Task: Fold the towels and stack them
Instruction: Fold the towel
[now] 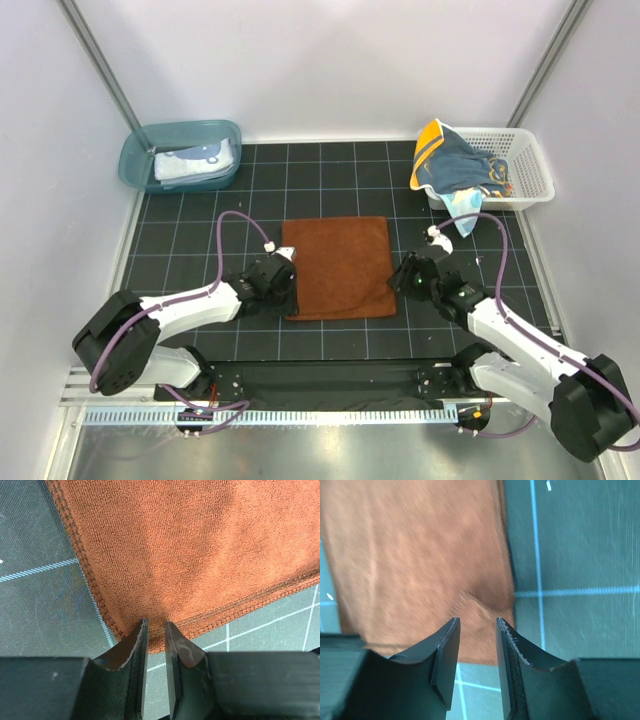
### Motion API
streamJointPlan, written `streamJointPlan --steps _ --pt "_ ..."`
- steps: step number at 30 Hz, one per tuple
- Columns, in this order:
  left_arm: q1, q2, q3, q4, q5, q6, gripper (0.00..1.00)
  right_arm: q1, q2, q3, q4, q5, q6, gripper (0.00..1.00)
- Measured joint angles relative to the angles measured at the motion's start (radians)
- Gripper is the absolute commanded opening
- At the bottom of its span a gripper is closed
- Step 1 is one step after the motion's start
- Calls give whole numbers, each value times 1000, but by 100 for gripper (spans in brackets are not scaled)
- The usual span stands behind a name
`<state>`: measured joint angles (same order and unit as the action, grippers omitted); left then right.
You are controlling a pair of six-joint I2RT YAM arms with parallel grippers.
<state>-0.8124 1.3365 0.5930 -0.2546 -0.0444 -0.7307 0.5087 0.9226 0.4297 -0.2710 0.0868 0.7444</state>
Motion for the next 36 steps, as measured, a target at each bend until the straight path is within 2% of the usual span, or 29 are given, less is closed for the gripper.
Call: streamJointPlan --steps 8,16,20,29,36 --pt "0 -8 -1 -13 -1 -2 24 0 223 181 34 49 -17 39" --pt "0 -14 -1 -28 -1 -2 24 22 393 195 61 53 -31 36" --pt "0 -20 -1 -35 -1 -2 24 61 370 176 57 63 -31 33" --pt "0 -22 -1 -42 -1 -2 23 82 145 51 -7 51 -16 33" --pt "0 -22 -1 -42 0 -2 24 90 56 -29 -79 22 -2 33"
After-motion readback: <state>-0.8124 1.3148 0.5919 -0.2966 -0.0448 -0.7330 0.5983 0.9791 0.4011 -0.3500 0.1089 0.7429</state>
